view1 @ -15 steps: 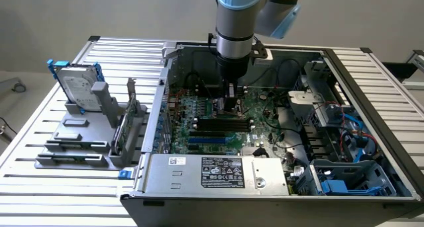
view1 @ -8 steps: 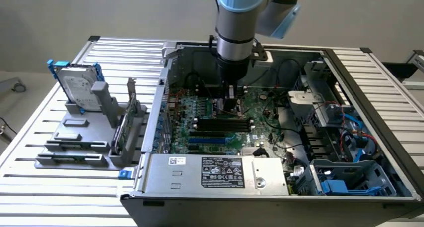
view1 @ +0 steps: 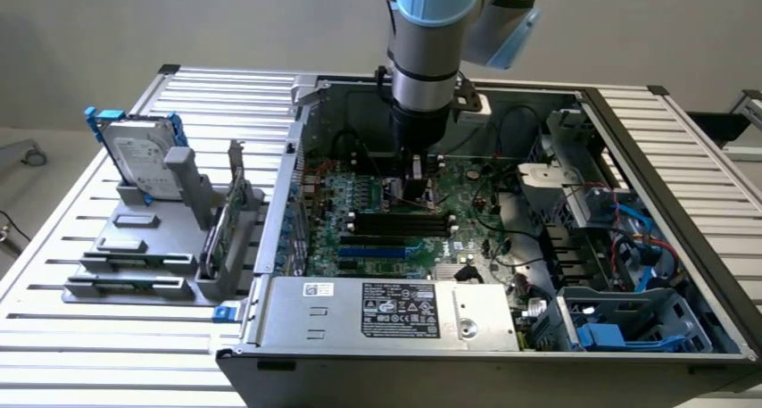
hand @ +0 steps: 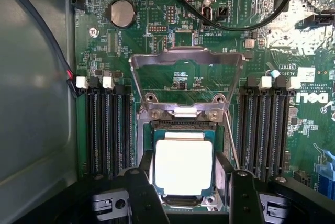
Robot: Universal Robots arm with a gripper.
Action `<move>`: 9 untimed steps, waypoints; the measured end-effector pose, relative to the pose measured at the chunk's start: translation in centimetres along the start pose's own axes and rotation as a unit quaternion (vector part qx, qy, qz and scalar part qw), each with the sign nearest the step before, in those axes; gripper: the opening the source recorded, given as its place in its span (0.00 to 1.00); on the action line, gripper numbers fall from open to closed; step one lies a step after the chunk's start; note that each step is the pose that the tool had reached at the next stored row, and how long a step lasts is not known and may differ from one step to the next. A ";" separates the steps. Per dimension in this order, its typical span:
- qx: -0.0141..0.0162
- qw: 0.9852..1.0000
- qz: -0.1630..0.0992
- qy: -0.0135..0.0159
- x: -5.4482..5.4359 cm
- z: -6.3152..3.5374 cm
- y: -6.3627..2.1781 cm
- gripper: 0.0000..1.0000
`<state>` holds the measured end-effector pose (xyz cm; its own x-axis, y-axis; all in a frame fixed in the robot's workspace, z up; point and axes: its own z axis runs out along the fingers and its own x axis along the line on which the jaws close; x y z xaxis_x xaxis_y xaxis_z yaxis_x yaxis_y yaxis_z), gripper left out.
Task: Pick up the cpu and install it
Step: 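Place the cpu into insertion slot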
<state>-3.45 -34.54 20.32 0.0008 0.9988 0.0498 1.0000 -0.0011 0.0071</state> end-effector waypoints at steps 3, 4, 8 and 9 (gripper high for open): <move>0.001 1.000 0.000 0.000 0.0 0.09 0.00 0.55; 0.001 1.000 0.000 0.000 0.0 0.13 0.01 0.55; 0.001 1.000 0.000 0.001 0.1 0.24 0.02 0.55; 0.001 1.000 0.000 0.001 0.1 0.27 0.02 0.55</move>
<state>-3.43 -34.46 20.05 0.0009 0.9987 0.0514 1.0000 -0.0011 0.0054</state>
